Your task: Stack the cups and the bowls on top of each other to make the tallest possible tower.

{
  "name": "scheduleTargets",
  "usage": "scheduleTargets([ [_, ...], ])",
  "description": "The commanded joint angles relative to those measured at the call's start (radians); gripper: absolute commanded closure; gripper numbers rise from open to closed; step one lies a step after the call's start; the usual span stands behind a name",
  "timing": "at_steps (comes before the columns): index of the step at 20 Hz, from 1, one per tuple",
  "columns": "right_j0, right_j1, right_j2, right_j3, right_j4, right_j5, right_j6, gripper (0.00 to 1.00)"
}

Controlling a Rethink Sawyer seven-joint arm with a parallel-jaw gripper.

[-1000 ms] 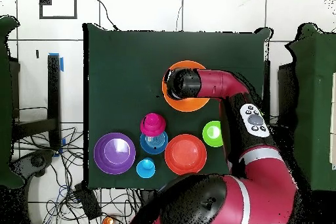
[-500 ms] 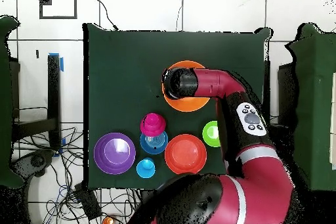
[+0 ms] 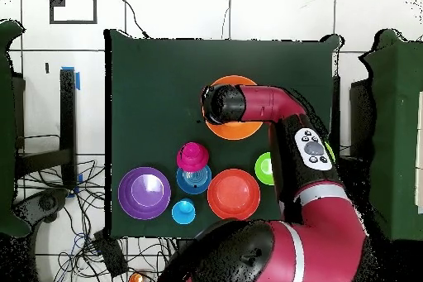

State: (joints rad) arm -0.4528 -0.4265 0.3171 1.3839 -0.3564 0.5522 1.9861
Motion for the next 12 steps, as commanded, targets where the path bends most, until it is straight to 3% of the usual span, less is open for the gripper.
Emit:
scheduleTargets([
  [1, 0.03, -0.007, 0.006, -0.009, 0.012, 0.077, 0.015, 0.0],
  [4, 0.029, -0.008, 0.0, -0.005, 0.009, 0.067, 0.02, 0.0],
  [5, 0.025, -0.005, 0.004, -0.006, 0.013, 0.065, 0.019, 1.0],
  [12, 0.017, -0.003, 0.0, -0.01, 0.014, 0.058, 0.022, 1.0],
])
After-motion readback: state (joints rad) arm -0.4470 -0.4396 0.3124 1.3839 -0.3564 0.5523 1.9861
